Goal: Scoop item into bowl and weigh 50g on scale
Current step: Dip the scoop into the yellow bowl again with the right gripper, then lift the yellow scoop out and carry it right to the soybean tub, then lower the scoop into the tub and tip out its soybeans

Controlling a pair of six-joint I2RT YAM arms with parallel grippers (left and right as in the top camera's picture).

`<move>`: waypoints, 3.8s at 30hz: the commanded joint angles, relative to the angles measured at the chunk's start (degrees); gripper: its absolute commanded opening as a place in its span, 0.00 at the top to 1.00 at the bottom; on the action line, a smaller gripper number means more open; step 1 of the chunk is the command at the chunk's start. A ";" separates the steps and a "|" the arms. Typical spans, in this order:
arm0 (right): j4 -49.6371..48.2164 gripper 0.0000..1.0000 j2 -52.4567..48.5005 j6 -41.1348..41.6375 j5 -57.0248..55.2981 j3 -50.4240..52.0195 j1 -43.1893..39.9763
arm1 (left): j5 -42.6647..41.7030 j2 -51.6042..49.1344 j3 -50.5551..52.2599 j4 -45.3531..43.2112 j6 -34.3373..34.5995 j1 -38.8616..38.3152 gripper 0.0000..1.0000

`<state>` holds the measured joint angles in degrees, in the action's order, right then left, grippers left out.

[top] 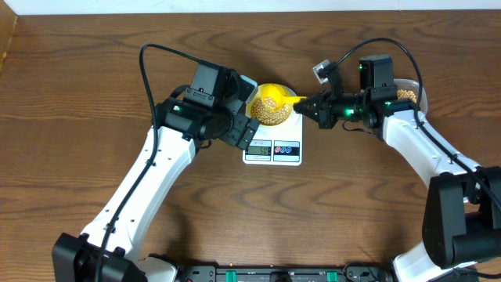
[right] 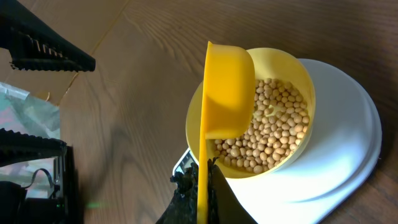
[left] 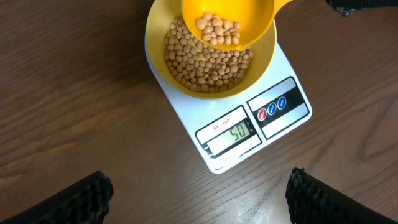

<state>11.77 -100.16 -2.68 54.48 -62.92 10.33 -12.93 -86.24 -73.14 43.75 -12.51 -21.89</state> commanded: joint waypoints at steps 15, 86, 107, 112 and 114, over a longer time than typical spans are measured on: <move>-11.76 0.99 -0.57 18.32 12.26 -0.09 -2.32 | 0.57 0.74 -0.22 0.35 -0.96 -0.07 0.09; 22.73 0.99 20.13 -8.76 -35.69 -0.09 -28.46 | 0.57 0.74 -0.22 0.35 -0.96 -0.07 0.09; 21.88 0.99 19.91 -19.98 -67.84 -0.09 -11.19 | 0.57 0.74 -0.22 0.33 -0.96 -0.07 0.09; 21.84 0.99 19.91 -14.47 -67.84 -0.07 -11.19 | 0.57 0.74 -0.22 0.35 -0.96 -0.07 0.09; 21.86 0.99 19.91 -11.65 -67.82 -0.07 -11.19 | 0.57 0.74 -0.22 0.35 -0.96 -0.07 0.09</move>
<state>33.76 -80.62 -19.84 -11.66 -62.87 -1.26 -12.93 -86.24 -73.14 43.77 -12.51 -21.89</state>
